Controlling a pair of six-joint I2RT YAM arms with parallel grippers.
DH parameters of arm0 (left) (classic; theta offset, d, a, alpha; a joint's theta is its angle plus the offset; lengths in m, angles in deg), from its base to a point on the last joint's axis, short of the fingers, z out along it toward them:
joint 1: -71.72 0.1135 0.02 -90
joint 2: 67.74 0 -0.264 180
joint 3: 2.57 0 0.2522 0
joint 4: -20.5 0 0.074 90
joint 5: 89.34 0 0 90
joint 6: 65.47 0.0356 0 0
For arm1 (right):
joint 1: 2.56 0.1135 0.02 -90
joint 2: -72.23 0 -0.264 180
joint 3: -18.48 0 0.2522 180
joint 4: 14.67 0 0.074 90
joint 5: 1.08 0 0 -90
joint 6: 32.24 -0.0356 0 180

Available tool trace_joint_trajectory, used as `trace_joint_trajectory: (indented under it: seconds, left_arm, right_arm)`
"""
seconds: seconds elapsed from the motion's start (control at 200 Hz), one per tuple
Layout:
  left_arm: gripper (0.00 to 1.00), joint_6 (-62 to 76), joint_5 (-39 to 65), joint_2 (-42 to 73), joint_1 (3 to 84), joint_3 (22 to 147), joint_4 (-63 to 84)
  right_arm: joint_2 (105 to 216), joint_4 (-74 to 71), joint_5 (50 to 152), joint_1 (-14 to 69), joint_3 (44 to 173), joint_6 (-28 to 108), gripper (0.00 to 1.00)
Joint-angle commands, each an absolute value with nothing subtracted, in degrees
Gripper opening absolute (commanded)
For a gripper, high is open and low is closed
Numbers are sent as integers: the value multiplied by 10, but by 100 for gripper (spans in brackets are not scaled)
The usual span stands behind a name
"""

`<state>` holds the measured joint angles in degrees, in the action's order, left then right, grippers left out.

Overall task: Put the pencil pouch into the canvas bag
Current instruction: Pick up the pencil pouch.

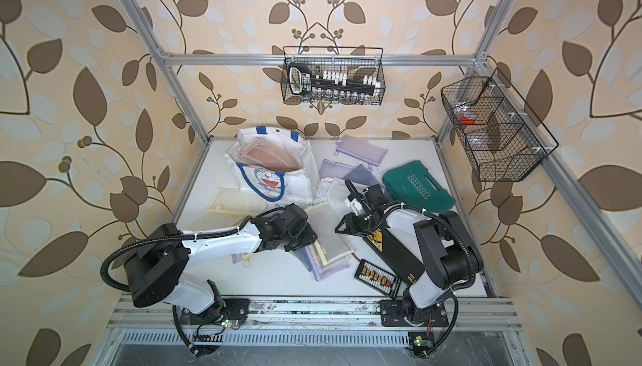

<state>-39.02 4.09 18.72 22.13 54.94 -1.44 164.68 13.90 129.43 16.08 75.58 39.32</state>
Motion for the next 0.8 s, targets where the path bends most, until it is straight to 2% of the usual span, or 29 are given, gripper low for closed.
trace_joint_trajectory:
  seconds: [0.0, 0.485, 0.655, 0.8]
  left_arm:
    - [44, -415, 18, 191, 220, 526, 34]
    - [41, -404, 99, 239, 224, 500, 244]
    - [30, -384, 92, 193, 223, 496, 208]
    - [9, -368, 91, 130, 222, 486, 186]
  right_arm:
    - [1645, 132, 1296, 173, 739, 397, 41]
    - [1635, 135, 1289, 208, 726, 393, 8]
    - [1595, 157, 1286, 211, 723, 396, 5]
    - [1553, 183, 1287, 211, 727, 398, 5]
